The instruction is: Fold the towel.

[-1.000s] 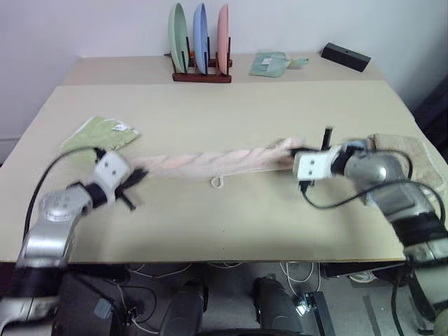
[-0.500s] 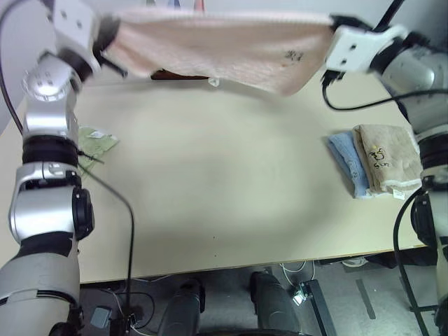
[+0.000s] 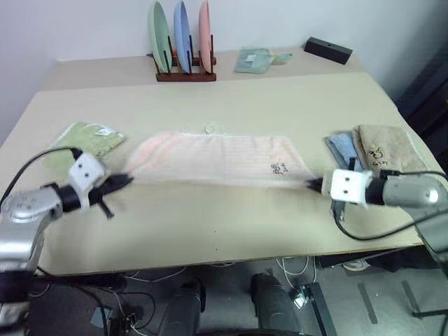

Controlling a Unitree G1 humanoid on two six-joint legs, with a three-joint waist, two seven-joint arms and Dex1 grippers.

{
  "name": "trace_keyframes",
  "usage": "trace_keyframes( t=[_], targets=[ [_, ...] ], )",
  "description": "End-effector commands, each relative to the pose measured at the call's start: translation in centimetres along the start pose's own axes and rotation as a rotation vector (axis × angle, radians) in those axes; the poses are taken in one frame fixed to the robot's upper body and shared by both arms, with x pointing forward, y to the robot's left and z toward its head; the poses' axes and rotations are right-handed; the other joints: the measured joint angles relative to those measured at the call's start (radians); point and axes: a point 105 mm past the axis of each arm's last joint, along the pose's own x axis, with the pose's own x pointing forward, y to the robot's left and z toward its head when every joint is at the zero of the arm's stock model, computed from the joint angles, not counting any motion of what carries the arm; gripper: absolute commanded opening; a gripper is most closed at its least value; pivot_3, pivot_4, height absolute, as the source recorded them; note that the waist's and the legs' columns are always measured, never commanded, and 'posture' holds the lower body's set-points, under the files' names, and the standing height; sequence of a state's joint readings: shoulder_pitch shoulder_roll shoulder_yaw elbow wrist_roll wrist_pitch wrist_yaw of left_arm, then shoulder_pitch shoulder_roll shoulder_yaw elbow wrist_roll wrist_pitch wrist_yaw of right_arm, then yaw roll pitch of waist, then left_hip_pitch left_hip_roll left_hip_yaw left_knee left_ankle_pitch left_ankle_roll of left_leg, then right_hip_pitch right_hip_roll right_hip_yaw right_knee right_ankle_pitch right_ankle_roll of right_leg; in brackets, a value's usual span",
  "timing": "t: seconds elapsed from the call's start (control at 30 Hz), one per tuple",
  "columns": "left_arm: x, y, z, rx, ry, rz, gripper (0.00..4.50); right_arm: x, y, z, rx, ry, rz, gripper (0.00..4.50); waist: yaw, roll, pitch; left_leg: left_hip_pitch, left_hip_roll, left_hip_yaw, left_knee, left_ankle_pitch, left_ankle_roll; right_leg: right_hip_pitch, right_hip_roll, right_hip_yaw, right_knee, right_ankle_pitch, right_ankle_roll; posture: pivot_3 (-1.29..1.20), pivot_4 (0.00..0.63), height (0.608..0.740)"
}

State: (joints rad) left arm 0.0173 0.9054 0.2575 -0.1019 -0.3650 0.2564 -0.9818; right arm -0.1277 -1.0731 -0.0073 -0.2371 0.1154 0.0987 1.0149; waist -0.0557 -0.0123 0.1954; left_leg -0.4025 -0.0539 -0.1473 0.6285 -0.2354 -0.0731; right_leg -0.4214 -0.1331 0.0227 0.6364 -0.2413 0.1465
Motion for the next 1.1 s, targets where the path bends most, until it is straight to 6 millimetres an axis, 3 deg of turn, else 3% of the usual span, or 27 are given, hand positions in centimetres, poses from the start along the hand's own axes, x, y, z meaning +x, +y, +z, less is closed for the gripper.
trace_keyframes(
  t=[0.03, 0.2, 0.43, 0.63, 0.87, 1.1],
  targets=[
    [-2.3, 0.1, 1.2, 0.010, 0.021, 0.025, 0.00, -2.3, -0.8, 0.8, 0.038, 0.016, -0.020, 0.05, 0.012, 0.000, 0.000, 0.000, 0.000, 0.000, 0.001, 0.000, 0.000, 0.001, 0.000, 0.000, 0.000, 0.000, -0.001, 0.00, 0.150, 0.740],
    [-2.6, -0.9, 1.0, -0.034, 0.049, -0.002, 0.00, -2.5, -1.0, 1.0, 0.045, 0.020, -0.024, 0.05, 0.031, -0.001, 0.000, 0.011, 0.001, 0.002, 0.000, -0.002, 0.003, 0.014, 0.000, 0.000, -0.006, -0.001, -0.005, 0.00, 0.150, 0.740],
    [-0.1, 0.2, 1.1, 0.003, 0.023, 0.034, 0.00, -1.3, -1.9, 0.6, 0.018, 0.017, -0.044, 0.05, 0.042, -0.001, 0.000, 0.011, 0.001, 0.004, 0.001, -0.003, 0.004, 0.014, 0.000, 0.000, -0.007, -0.001, -0.005, 0.00, 0.150, 0.740],
    [2.3, 3.8, 0.8, 0.011, 0.004, 0.170, 0.00, 0.5, -5.7, -0.4, -0.043, 0.024, -0.153, 0.05, 0.035, -0.001, 0.000, 0.012, 0.001, 0.004, 0.001, -0.003, 0.004, 0.013, 0.000, 0.000, -0.006, 0.002, -0.002, 0.00, 0.150, 0.740],
    [4.6, 6.0, 1.1, 0.025, -0.026, 0.216, 0.00, 2.8, -9.5, -0.6, -0.104, 0.016, -0.222, 0.05, 0.035, -0.001, 0.000, 0.011, 0.001, 0.005, 0.000, -0.003, 0.004, 0.012, 0.000, 0.000, -0.007, 0.003, 0.000, 0.00, 0.150, 0.740],
    [5.7, 7.5, 0.5, 0.011, -0.018, 0.260, 0.00, 4.4, -10.9, -1.6, -0.134, 0.039, -0.239, 0.05, 0.035, -0.001, 0.000, 0.011, 0.001, 0.005, 0.000, -0.003, 0.004, 0.012, 0.000, 0.000, -0.006, 0.003, 0.001, 0.00, 0.150, 0.740]
  ],
)
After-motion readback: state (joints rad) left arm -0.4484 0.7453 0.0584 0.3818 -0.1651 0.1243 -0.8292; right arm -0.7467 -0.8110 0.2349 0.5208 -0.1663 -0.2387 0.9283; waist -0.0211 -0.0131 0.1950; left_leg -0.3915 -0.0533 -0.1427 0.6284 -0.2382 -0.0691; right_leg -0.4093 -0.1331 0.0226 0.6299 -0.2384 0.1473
